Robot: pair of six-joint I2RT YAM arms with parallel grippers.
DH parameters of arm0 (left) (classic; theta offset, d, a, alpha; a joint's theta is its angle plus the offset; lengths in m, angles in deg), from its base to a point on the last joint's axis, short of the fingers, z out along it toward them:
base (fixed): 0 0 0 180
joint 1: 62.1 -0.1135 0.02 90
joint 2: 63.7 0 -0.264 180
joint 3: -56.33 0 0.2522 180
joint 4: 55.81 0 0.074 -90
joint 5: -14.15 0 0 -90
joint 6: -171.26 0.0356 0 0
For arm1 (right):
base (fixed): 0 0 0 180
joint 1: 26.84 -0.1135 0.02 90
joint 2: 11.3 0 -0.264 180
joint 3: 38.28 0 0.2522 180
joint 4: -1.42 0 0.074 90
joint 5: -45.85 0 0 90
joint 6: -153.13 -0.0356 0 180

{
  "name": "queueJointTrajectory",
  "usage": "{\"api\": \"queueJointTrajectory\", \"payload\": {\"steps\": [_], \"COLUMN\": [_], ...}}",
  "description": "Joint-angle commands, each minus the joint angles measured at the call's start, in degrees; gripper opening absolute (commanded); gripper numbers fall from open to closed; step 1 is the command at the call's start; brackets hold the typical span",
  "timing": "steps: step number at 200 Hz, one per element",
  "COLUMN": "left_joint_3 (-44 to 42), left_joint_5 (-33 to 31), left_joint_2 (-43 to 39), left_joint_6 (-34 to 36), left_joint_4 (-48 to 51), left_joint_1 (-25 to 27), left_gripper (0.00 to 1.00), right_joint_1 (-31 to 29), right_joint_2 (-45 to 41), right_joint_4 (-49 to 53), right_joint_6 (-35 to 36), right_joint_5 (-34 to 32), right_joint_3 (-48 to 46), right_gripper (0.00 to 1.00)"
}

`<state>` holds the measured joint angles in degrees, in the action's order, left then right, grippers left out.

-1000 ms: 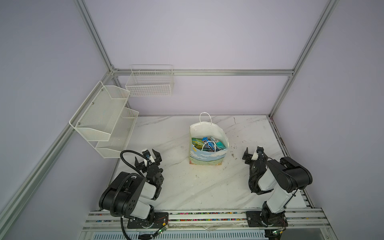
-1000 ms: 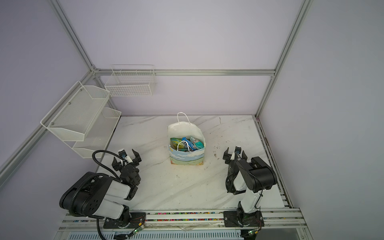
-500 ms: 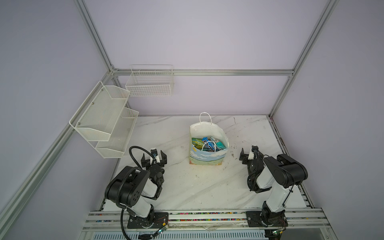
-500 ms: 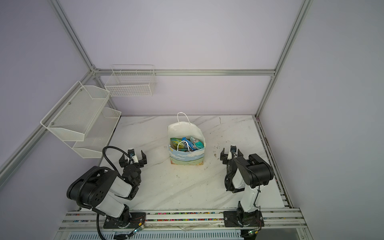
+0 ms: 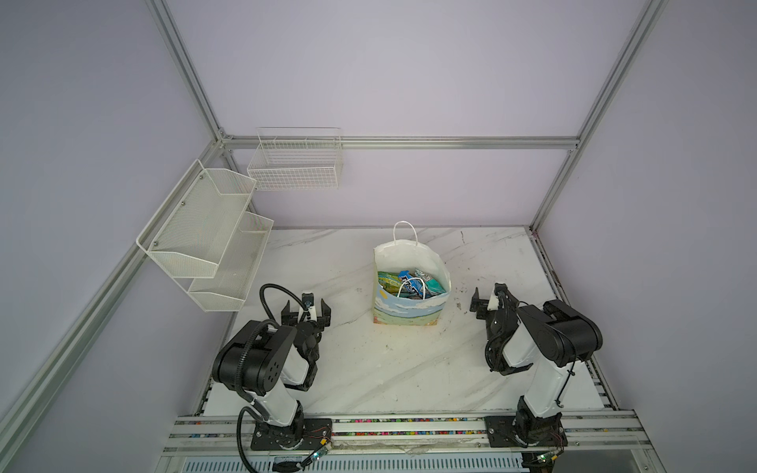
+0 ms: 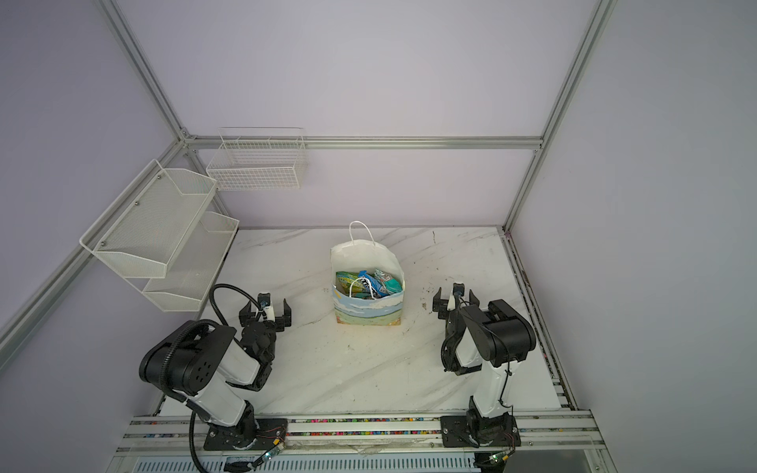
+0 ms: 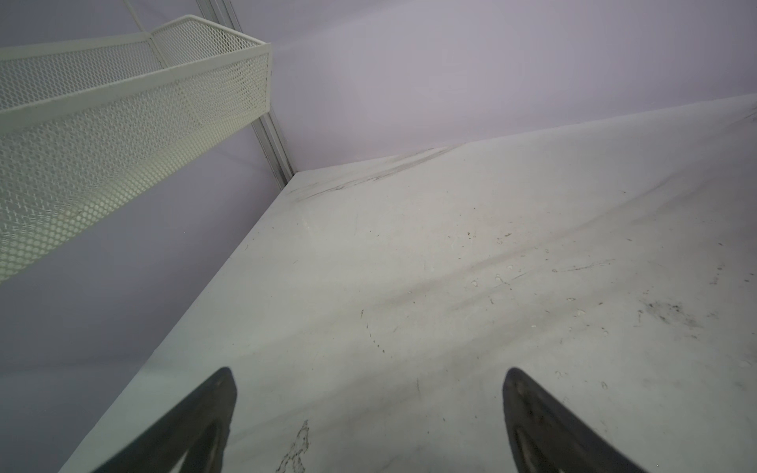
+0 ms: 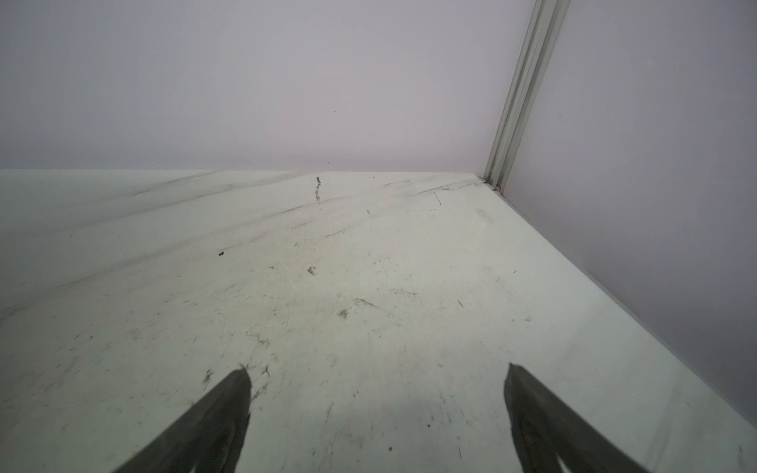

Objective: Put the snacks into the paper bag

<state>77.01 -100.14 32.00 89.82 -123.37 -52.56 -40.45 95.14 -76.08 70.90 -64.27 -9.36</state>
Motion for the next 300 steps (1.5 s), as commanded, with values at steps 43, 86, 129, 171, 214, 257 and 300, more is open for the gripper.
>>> {"api": "queueJointTrajectory", "payload": {"steps": [43, 86, 129, 171, 214, 257, 300], "left_joint_3": [6.1, 12.6, 14.4, 14.7, 14.9, 14.3, 14.3], "left_joint_5": [4.7, 5.0, 7.7, 7.8, 9.9, 10.3, 10.4], "left_joint_2": [-2.5, -4.5, -5.0, -5.1, -5.2, -5.7, -5.7], "left_joint_6": [-2.6, -7.3, -10.0, -10.1, -10.5, -10.5, -10.4], "left_joint_4": [4.2, 20.5, 25.6, 26.0, 26.7, 26.3, 26.2], "left_joint_1": [-2.7, -5.8, -8.6, -8.7, -9.7, -9.6, -9.6], "left_gripper": [1.0, 1.0, 1.0, 1.0, 1.0, 1.0, 1.0], "right_joint_1": [2.5, 4.2, 4.2, 4.8, 6.8, 6.9, 7.0], "right_joint_2": [-2.9, -3.2, -3.5, -3.7, -3.9, -4.1, -4.1], "right_joint_4": [6.6, 10.6, 10.6, 10.0, 14.3, 13.9, 13.8], "right_joint_6": [-4.3, -6.7, -6.4, -3.4, -5.3, -4.9, -4.8], "right_joint_5": [-2.6, -2.7, -2.7, 6.5, 9.3, 9.1, 9.1], "right_joint_3": [8.8, 10.4, 10.3, 9.8, 11.7, 11.4, 11.3], "right_gripper": [0.97, 0.97, 0.97, 0.97, 0.97, 0.97, 0.97]}}
